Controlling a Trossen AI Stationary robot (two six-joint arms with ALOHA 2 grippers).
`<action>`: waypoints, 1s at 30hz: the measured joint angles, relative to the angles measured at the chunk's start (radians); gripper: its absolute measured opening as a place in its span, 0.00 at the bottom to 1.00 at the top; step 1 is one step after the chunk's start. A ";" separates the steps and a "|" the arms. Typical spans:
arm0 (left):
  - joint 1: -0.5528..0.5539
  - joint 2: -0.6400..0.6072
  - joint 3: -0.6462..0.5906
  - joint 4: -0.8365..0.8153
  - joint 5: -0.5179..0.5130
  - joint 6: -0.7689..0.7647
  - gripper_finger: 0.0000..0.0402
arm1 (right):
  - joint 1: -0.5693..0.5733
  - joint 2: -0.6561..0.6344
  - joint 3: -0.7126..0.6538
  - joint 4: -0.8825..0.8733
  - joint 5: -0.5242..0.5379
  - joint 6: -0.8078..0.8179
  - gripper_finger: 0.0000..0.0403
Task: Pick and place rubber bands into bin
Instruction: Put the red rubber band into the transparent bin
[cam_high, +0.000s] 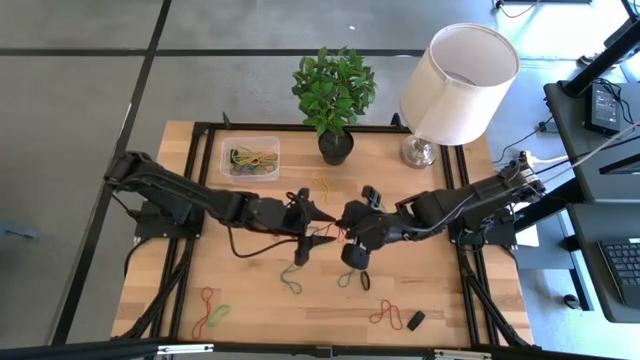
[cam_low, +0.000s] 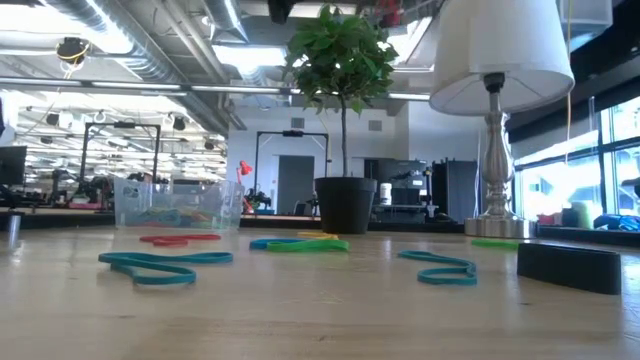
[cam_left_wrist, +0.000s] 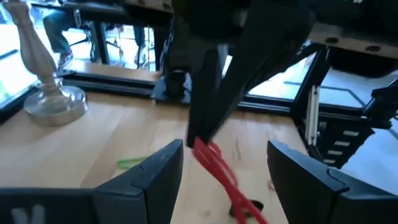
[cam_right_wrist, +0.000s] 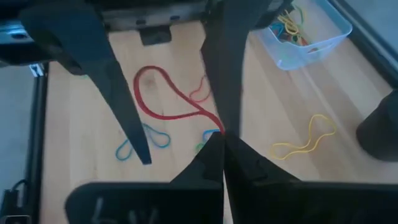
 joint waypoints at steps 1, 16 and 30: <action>0.000 0.002 0.000 -0.008 -0.001 -0.012 0.54 | -0.002 0.000 0.000 0.000 0.000 -0.014 0.00; -0.001 0.010 0.000 -0.053 -0.017 -0.145 0.01 | -0.002 0.000 0.000 -0.028 -0.002 -0.017 0.07; 0.017 -0.103 0.000 -0.486 -0.104 -0.385 0.01 | -0.032 0.000 0.002 -0.211 -0.001 0.119 0.44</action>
